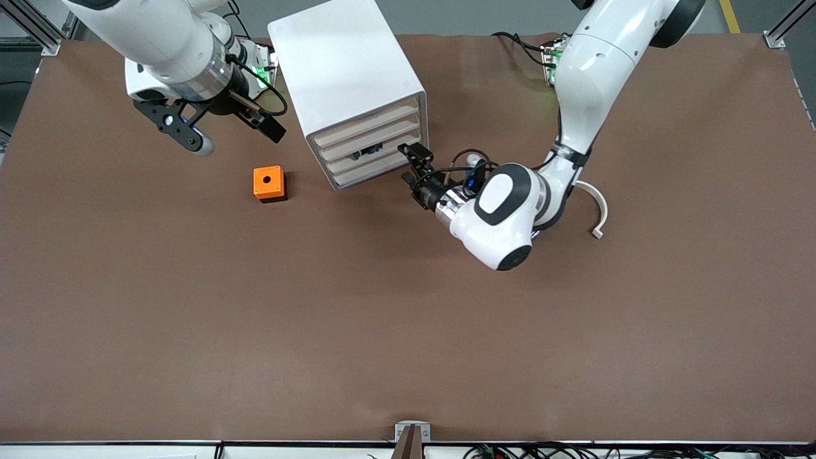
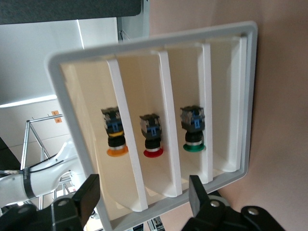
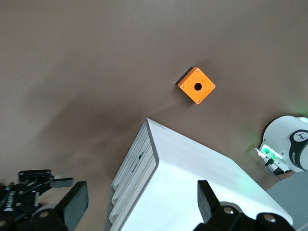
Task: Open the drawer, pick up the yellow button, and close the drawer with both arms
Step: 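Pull the drawer open with the left gripper while the right gripper reaches in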
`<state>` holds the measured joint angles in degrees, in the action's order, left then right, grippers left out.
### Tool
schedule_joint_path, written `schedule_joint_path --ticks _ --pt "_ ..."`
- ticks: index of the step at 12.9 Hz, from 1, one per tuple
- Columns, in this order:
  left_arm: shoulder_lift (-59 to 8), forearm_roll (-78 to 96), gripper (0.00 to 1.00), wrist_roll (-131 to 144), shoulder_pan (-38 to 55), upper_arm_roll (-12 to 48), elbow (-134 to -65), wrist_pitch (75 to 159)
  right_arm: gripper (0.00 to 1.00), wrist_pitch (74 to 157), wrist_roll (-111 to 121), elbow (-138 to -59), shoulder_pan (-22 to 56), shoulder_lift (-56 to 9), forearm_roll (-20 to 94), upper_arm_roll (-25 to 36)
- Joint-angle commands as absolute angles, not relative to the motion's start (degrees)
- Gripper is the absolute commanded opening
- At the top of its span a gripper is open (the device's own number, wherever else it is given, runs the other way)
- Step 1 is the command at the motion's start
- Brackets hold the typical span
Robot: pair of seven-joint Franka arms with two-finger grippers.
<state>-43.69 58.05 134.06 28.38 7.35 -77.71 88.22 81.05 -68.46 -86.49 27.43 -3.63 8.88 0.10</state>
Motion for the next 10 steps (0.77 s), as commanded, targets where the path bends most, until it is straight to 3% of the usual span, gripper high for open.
schedule_joint_path --ticks 1,2,7,10 --pt "-45.7 60.9 0.57 135.61 31.54 6.68 -75.67 89.21 1.0 82.09 -74.51 -85.34 29.96 -5.27 9.76 0.62" --pt "-46.23 61.52 0.53 136.05 32.42 6.68 -75.67 89.21 1.0 82.87 -76.71 -85.08 30.67 -5.88 9.76 0.62" --pt "-47.81 64.6 0.5 141.31 35.68 6.68 -75.59 89.3 1.0 84.11 -87.25 -82.89 33.75 -9.66 9.67 0.62" --pt "-48.25 66.79 0.42 142.82 36.64 6.68 -75.67 89.3 1.0 84.2 -93.59 -80.08 36.29 -12.47 9.93 0.62"
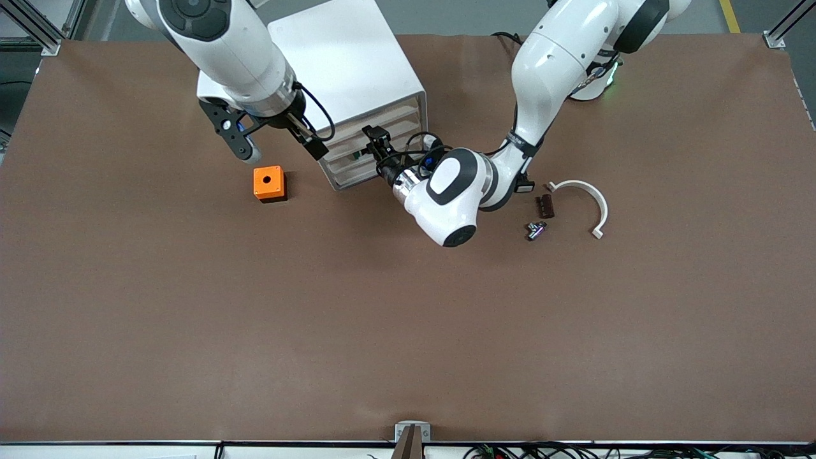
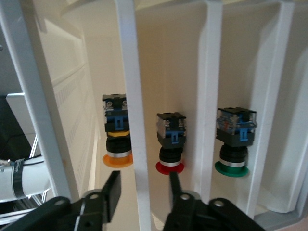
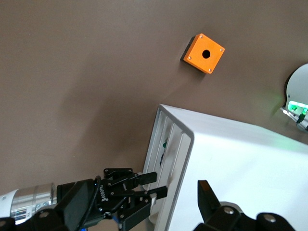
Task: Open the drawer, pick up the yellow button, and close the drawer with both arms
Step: 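Pull the drawer open with the left gripper while the right gripper reaches in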
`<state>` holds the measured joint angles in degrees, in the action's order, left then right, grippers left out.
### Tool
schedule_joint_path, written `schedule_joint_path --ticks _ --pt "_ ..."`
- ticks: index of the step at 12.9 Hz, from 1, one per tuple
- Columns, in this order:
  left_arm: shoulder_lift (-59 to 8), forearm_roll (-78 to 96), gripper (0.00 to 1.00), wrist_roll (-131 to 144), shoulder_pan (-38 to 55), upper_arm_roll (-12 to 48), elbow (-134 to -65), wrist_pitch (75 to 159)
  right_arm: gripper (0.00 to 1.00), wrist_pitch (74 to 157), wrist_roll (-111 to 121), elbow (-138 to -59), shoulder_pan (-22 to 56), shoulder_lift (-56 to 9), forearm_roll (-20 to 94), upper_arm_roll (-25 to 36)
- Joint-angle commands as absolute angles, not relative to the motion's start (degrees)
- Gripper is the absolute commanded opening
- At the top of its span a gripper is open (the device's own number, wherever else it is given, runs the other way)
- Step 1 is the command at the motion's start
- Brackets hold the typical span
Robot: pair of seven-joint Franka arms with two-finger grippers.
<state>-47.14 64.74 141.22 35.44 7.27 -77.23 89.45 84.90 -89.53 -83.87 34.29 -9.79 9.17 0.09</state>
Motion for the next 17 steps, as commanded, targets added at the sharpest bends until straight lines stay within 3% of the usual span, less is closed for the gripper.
schedule_joint_path --ticks 1,5,6,7,12,17 --pt "-48.86 66.88 0.42 143.26 37.09 6.68 -75.59 89.3 1.0 84.2 -95.0 -79.46 36.91 -13.35 9.93 0.62" --pt "-49.83 66.88 0.35 143.7 38.05 6.68 -75.67 89.3 1.0 88.67 -102.02 -79.19 39.81 -15.2 10.02 0.62" --pt "-49.83 66.88 0.13 143.61 38.23 6.59 -75.59 89.3 1.0 89.64 -104.04 -79.19 40.68 -15.73 9.93 0.62" --pt "-49.75 66.8 0.0 143.7 38.15 6.59 -75.67 89.21 1.0 90.78 -105.45 -79.19 41.39 -16.17 9.93 0.62" --pt "-50.01 67.76 0.0 141.42 35.16 5.72 -75.5 89.38 1.0 95.27 -113.29 -79.1 42.54 -17.58 9.93 0.62" --pt "-49.57 67.76 0.0 141.42 32.79 0.01 -75.41 89.65 1.0 95.01 -112.24 -79.19 42.19 -17.49 10.19 0.62"
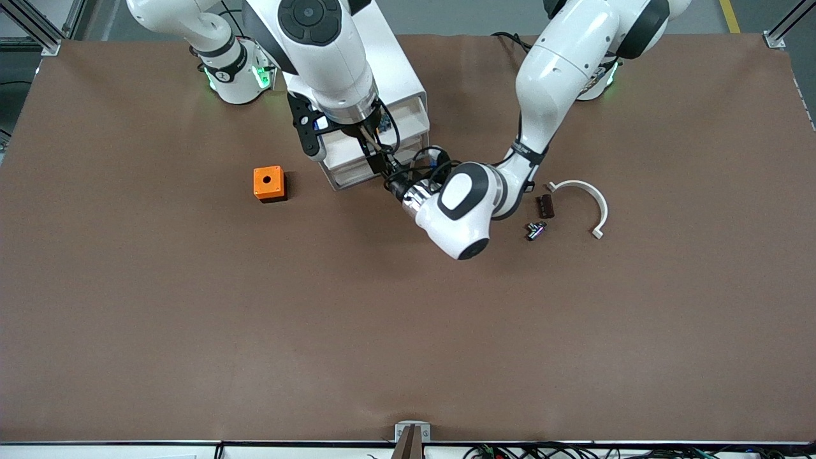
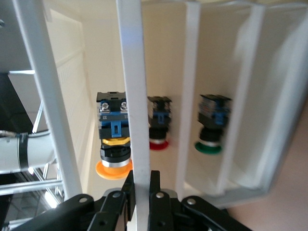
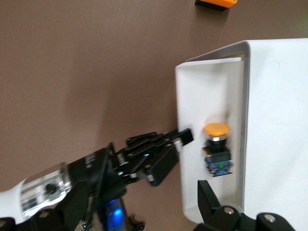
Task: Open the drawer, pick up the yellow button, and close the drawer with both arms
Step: 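Pull the drawer open with the left gripper while the right gripper reaches in, then release the drawer with the left gripper while the right gripper lowers inside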
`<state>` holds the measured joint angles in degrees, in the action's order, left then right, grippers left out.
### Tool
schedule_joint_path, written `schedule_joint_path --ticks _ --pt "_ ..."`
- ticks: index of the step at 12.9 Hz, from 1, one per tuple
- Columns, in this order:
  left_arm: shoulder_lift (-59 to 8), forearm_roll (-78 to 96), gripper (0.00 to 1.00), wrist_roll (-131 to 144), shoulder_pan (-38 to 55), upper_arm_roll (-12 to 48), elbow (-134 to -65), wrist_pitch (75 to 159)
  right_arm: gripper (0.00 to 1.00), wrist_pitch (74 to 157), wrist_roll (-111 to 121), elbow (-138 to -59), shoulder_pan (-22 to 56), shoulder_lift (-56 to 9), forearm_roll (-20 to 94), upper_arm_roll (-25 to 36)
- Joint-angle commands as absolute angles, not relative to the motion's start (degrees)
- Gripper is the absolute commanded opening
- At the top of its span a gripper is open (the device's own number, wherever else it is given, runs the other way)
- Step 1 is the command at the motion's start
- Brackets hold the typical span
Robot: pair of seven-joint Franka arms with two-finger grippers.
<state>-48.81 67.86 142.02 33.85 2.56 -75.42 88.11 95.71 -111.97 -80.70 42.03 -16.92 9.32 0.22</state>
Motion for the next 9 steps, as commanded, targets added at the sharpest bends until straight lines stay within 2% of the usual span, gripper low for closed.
schedule_joint_path --ticks 1,7,9 --pt "-49.57 67.76 0.0 141.33 32.17 -0.35 -75.24 89.65 1.0 94.75 -110.41 -79.62 42.01 -17.4 9.93 0.62" --pt "-49.66 67.76 0.0 139.49 30.06 -2.37 -73.39 90.62 1.0 94.13 -103.54 -84.28 42.1 -16.7 9.32 0.79" --pt "-49.4 67.85 0.69 139.31 29.36 -2.29 -73.39 90.62 1.0 95.88 -103.1 -86.56 41.92 -16.44 8.97 0.79"
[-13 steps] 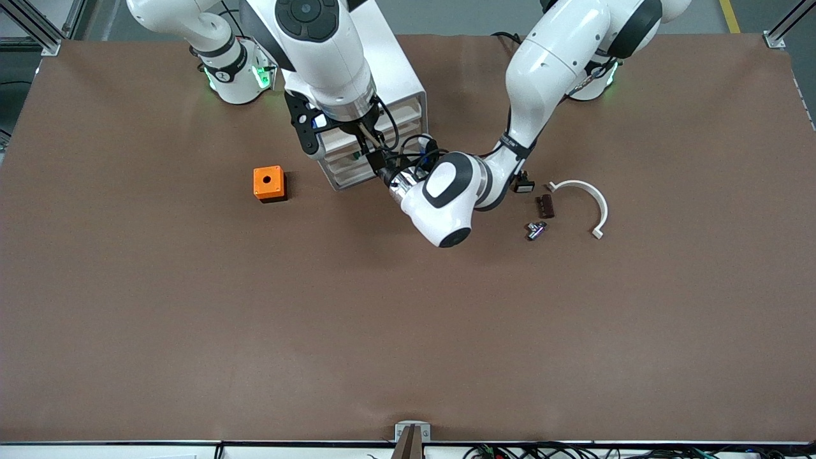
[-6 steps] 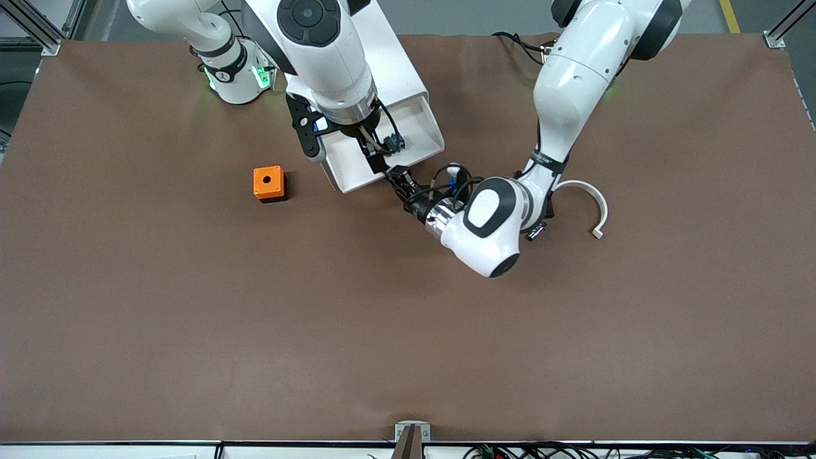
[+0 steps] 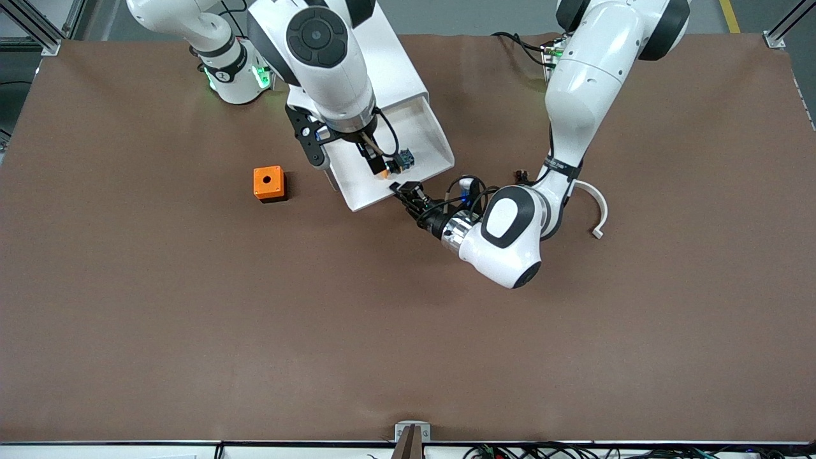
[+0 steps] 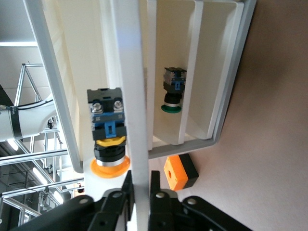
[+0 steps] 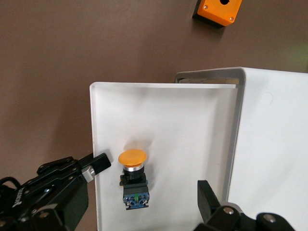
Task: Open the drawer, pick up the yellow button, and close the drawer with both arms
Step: 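Release the drawer with the left gripper while the right gripper lowers inside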
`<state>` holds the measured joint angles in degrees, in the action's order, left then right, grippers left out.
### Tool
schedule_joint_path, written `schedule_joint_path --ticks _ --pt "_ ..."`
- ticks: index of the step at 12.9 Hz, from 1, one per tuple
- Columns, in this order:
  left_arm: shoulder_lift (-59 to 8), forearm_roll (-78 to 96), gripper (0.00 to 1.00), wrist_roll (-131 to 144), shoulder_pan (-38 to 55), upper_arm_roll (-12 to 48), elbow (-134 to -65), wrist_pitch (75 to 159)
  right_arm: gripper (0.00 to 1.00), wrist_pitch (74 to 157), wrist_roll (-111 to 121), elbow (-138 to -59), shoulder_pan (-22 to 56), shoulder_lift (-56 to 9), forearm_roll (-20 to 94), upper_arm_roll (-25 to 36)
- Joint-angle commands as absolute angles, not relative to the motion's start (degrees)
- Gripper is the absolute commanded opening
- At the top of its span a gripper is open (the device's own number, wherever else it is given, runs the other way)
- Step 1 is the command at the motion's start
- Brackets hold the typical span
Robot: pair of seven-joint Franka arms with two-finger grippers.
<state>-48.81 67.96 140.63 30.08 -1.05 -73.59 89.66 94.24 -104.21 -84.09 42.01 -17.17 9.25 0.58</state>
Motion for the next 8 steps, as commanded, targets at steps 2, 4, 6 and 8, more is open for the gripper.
schedule_joint_path --ticks 2,4,6,8 --pt "-49.31 67.59 1.0 138.61 28.66 -2.46 -71.56 90.44 1.0 97.47 -103.1 -87.8 41.84 -16.52 8.96 0.79" --pt "-49.22 67.33 1.0 136.95 27.51 -2.81 -70.93 90.35 1.0 99.22 -103.18 -87.72 41.66 -16.96 9.05 0.7" --pt "-48.7 67.32 1.0 132.3 26.9 -5.96 -70.93 90.18 1.0 100.28 -103.97 -87.1 41.14 -17.57 9.66 0.79" --pt "-48.25 67.41 1.0 126.42 25.41 -8.25 -70.93 89.91 1.0 100.63 -103.62 -87.19 41.66 -18.63 8.97 0.88"
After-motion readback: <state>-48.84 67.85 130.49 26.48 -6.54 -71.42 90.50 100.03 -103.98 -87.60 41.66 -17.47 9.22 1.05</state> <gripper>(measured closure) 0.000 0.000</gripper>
